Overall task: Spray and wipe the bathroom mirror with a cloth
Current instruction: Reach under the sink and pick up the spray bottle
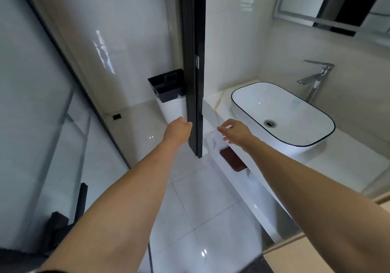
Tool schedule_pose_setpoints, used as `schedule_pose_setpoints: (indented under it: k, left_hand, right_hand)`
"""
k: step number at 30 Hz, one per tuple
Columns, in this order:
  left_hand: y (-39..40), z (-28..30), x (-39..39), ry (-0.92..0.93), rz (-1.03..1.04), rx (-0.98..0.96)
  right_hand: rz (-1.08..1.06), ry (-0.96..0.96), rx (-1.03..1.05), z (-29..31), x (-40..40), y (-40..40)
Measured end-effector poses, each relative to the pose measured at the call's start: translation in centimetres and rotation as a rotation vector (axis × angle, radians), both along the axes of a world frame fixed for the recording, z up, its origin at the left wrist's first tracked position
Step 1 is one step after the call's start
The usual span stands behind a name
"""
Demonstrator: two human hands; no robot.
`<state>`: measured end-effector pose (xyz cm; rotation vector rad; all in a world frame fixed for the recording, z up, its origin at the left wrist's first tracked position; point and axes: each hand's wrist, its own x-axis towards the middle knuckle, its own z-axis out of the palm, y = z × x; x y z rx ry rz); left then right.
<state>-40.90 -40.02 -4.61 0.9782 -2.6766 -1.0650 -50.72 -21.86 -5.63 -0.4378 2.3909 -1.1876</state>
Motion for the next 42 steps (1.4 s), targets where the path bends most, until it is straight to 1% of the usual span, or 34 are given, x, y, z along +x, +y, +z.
schedule_pose_setpoints:
  k: [8,14,17,20,24,28,33,37,42]
  left_hand:
    - [-2.6,-2.3,-3.3,-0.035,-0.112,-0.023]
    - [-3.4,-5.3,-6.8,-0.106,-0.170,0.005]
    - [-3.3,-5.5,-10.1,-0.110,-0.198,0.015]
    - [-3.5,-4.6,-14.2,-0.069,-0.227,0.022]
    - [-4.4,-2.9,-20.1,-0.043,-0.299,-0.009]
    - [-4.6,-1.7,-25.3,-0.001,-0.331,-0.003]
    - [-1.7,-0.9,-30.8,0.017,-0.440,0.029]
    - [2.4,-0.3,-34.9,0.055,-0.548,0.102]
    - [8.7,0.3,-38.7,0.092,-0.800,0.176]
  right_hand:
    - [-0.070,-0.009,0.037,-1.3,-0.8,-2.7]
    - [-0.128,-0.053,0.026,-3.3,-3.0,-3.1]
    - [-0.148,-0.037,0.021,-3.2,-5.8,-3.8]
    - [-0.161,0.020,-0.010,-2.2,-10.0,-4.8]
    - [-0.231,0.065,-0.044,-0.6,-16.1,-5.2]
    - [-0.304,0.063,-0.065,-0.1,-20.1,-4.2]
    - [-0.438,0.030,-0.091,0.4,-22.9,-1.2]
    - [-0.586,0.039,-0.121,1.2,-23.8,2.1]
    - [-0.820,0.067,-0.118,1.9,-23.6,6.8]
